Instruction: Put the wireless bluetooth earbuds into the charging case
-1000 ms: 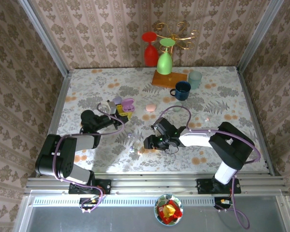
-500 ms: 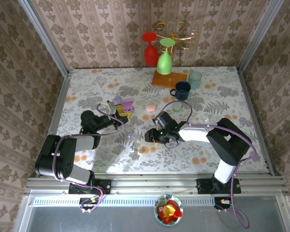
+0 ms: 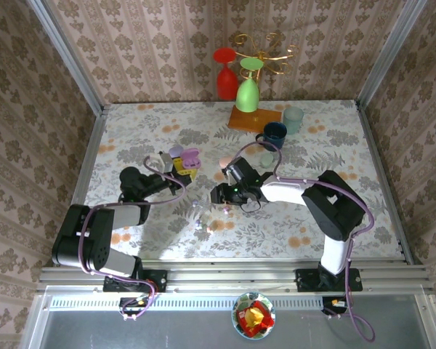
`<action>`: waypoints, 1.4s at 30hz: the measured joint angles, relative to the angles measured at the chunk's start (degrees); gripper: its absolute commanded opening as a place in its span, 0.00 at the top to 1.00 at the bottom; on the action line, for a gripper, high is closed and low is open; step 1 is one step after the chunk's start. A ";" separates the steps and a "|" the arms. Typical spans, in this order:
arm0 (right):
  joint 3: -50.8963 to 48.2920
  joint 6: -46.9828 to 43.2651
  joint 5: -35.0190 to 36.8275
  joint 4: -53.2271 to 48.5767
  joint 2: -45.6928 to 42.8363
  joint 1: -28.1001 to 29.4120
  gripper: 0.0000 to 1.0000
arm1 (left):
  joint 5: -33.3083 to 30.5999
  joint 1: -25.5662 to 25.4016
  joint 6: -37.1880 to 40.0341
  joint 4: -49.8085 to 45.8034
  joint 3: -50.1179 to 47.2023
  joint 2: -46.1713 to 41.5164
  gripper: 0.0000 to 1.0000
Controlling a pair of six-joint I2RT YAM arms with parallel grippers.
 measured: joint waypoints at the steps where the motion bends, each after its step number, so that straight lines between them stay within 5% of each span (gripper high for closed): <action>1: 0.33 -0.46 0.04 -0.42 0.07 0.00 0.47 | 0.00 0.17 0.00 0.02 -0.04 -0.02 0.71; 18: -11.04 1.66 3.52 -1.09 -7.96 0.50 0.52 | -0.63 0.98 0.00 -0.02 -0.70 -1.38 0.71; 42: -2.10 0.22 1.27 -0.22 -1.95 1.01 0.53 | -0.63 1.18 0.00 0.00 -0.96 -0.94 0.70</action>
